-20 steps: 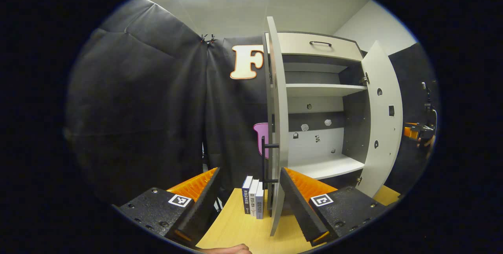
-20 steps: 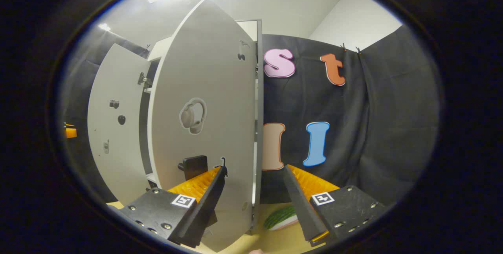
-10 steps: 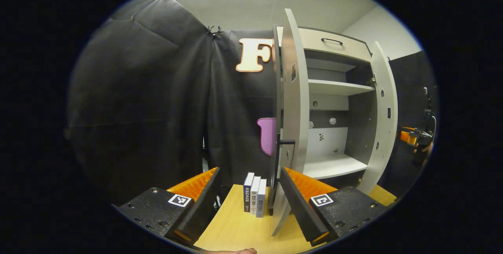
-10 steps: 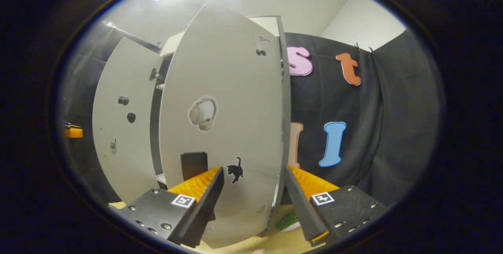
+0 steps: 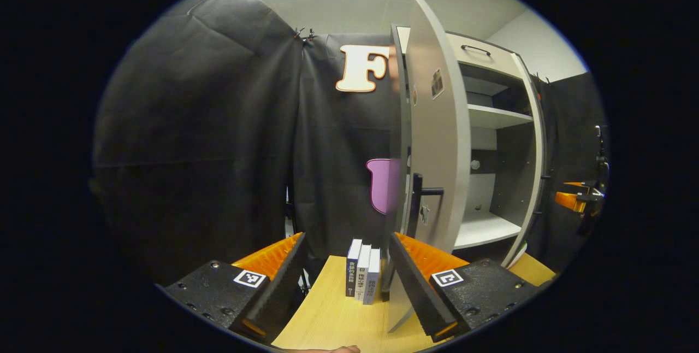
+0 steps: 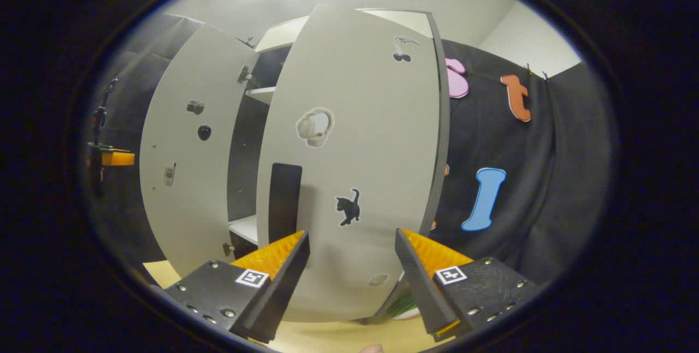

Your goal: Grasp the bottle in the cabinet with the left hand and place it on the coaster, then close the right door with the right hand and the left door with the left hand.

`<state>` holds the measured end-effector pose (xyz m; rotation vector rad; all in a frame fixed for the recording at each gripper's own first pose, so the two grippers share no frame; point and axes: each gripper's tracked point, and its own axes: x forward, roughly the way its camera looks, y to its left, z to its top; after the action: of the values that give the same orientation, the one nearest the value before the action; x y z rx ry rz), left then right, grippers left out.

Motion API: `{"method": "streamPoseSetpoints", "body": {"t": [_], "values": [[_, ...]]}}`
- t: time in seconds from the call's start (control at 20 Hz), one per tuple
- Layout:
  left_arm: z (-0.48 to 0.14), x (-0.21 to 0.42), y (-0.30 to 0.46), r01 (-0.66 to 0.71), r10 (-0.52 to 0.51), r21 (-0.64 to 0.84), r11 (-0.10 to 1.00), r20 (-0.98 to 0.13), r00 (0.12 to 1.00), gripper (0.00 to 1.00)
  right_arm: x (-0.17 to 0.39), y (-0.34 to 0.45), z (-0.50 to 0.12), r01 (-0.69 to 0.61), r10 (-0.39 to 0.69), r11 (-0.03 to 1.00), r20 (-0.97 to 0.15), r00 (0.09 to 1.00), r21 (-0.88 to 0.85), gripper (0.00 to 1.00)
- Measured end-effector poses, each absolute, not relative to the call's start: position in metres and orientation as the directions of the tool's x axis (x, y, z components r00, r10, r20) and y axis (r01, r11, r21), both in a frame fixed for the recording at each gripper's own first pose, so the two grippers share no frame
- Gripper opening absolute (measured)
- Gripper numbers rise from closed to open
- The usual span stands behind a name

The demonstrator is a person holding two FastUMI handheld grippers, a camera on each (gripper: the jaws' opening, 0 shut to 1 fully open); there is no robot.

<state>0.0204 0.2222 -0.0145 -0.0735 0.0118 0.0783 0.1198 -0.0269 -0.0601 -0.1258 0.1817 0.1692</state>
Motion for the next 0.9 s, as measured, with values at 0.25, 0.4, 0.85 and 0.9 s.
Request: {"method": "streamPoseSetpoints", "body": {"t": [0.25,0.4,0.85,0.9], "values": [[-0.015,0.05,0.233,-0.074,0.072,-0.067,0.995,-0.03,0.997,0.95,0.115,-0.035,-0.067,-0.163,0.147,0.985,-0.2,0.969,-0.063,0.95],[-0.005,0.065,0.229,-0.066,0.065,-0.05,0.997,-0.019,0.998,0.95,0.109,-0.044,-0.07,-0.142,0.129,0.989,-0.199,0.972,-0.049,0.95],[0.005,0.074,0.205,-0.055,0.053,-0.057,0.997,-0.027,0.998,0.92,0.064,-0.069,-0.07,-0.098,0.087,0.994,-0.204,0.975,-0.044,0.95],[0.004,0.073,0.204,-0.063,0.062,-0.048,0.997,-0.034,0.998,0.92,0.058,-0.072,-0.07,-0.089,0.079,0.995,-0.2,0.977,-0.039,0.95]]}}
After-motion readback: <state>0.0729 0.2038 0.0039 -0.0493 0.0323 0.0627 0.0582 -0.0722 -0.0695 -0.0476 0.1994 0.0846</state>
